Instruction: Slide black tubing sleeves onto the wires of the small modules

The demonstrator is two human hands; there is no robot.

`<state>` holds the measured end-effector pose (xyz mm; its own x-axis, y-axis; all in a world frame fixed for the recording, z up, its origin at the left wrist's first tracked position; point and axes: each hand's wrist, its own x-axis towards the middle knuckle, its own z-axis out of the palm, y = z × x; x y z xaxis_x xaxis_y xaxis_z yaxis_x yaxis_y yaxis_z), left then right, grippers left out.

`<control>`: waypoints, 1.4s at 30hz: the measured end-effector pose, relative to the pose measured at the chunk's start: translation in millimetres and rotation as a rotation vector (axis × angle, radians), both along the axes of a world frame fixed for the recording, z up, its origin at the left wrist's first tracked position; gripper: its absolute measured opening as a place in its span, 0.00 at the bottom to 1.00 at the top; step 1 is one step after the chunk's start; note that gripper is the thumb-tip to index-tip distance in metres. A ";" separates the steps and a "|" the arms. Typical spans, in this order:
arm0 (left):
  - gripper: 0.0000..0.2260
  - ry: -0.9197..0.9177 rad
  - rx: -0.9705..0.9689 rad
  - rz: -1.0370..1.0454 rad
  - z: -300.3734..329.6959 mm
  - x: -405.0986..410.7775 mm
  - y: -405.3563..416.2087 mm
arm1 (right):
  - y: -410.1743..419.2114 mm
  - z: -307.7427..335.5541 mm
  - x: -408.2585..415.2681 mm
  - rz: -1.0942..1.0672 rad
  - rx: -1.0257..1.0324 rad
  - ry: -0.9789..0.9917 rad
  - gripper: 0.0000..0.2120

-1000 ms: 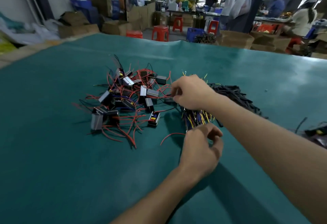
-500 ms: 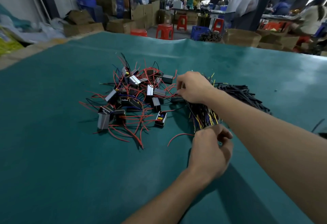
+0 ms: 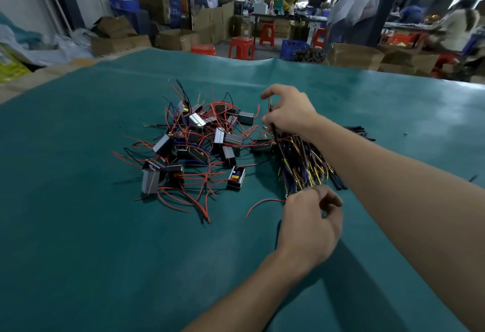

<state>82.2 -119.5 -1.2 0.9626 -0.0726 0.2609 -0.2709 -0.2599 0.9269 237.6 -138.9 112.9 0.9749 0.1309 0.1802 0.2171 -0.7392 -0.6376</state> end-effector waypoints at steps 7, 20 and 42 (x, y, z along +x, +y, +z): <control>0.06 -0.031 -0.015 -0.007 -1.4 -0.6 -0.2 | 7.6 16.2 -7.8 0.218 0.368 0.318 0.21; 0.09 -0.063 0.035 0.013 0.6 -2.9 0.4 | -12.6 -21.6 -1.7 0.046 -0.558 0.018 0.07; 0.06 -0.418 -0.001 0.712 39.7 49.9 107.6 | -6.8 -17.9 -53.4 0.219 -0.409 -0.024 0.06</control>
<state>132.1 -12.0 38.5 0.6015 0.5184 0.6078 -0.3644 -0.4990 0.7863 184.2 -145.6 95.0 0.9125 0.3985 0.0924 0.4073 -0.8641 -0.2959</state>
